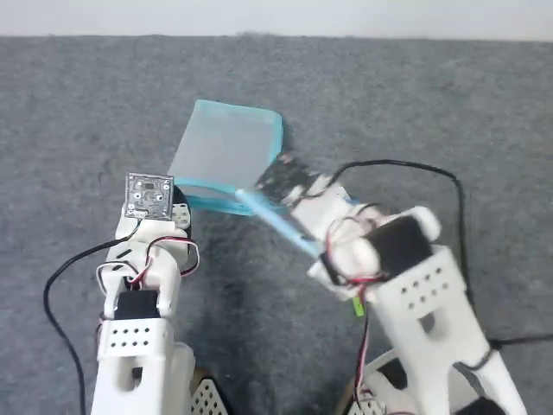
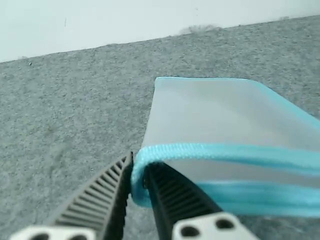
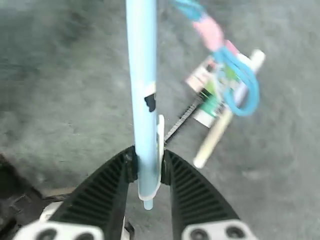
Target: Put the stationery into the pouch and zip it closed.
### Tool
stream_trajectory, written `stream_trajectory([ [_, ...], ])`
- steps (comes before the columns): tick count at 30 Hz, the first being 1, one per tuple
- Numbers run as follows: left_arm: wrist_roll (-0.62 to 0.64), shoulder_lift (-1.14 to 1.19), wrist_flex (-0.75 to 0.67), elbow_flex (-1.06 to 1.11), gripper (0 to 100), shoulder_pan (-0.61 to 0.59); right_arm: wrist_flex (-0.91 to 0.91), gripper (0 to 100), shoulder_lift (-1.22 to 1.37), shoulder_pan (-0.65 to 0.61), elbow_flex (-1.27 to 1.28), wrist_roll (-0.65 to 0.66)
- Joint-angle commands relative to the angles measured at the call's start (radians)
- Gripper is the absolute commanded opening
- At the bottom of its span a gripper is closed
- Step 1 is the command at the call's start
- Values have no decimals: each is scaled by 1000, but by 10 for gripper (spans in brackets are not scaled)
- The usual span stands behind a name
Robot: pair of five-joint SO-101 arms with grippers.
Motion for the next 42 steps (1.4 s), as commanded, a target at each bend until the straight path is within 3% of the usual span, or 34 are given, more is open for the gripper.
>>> stream_trajectory([
  [1,17,6,-15,-4,10,32,-28,6,87,-42,-40,-25],
  [14,9,2,-17,7,10,69,-168,6,343,-19,-103,-107],
  [20,6,0,-20,18,10,107,-97,6,516,48,-376,-143],
  [34,-61,0,-15,41,10,259,36,7,1006,15,-1042,-316],
  [40,-61,0,-18,41,10,252,21,198,1023,-50,-1074,-315],
  [42,-61,0,-18,39,10,250,19,215,1021,-56,-1074,-292],
])
